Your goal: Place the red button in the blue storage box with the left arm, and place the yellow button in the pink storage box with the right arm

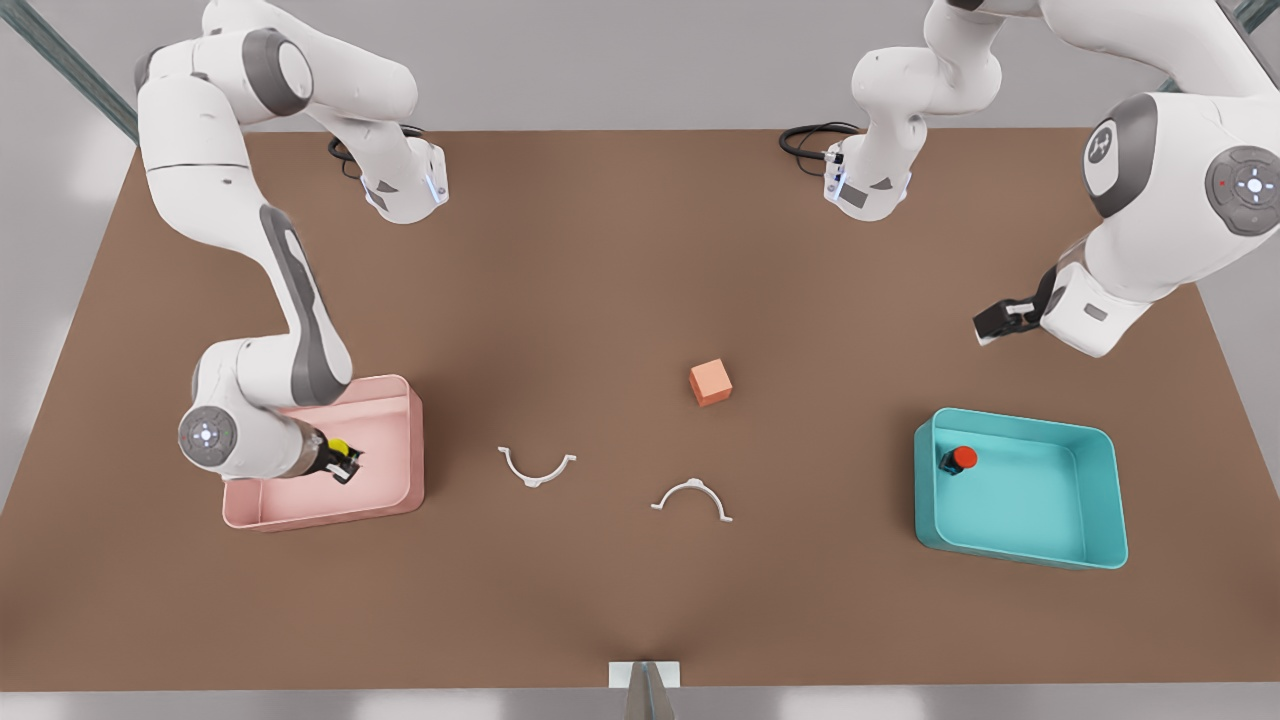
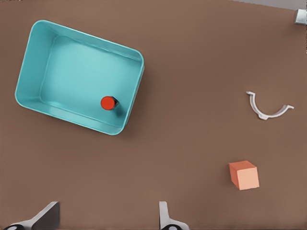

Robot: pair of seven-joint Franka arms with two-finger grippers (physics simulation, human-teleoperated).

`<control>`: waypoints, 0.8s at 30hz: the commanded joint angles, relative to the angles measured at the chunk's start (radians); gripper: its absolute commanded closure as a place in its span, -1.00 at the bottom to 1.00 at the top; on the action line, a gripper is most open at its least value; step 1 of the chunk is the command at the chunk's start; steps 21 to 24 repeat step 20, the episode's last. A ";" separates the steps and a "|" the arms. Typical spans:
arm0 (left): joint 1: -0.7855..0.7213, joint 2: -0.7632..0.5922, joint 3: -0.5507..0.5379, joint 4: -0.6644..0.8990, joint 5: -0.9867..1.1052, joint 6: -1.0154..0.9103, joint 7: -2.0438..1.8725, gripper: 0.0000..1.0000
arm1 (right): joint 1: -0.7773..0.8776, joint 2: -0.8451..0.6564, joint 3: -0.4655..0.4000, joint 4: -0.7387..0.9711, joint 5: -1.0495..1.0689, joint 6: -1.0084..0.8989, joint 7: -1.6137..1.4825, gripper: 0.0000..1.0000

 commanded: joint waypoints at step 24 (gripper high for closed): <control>-0.005 -0.002 -0.006 0.007 -0.003 -0.017 0.245 -1.00 | 0.232 -0.421 -0.256 0.092 0.076 -0.467 -0.672 -1.00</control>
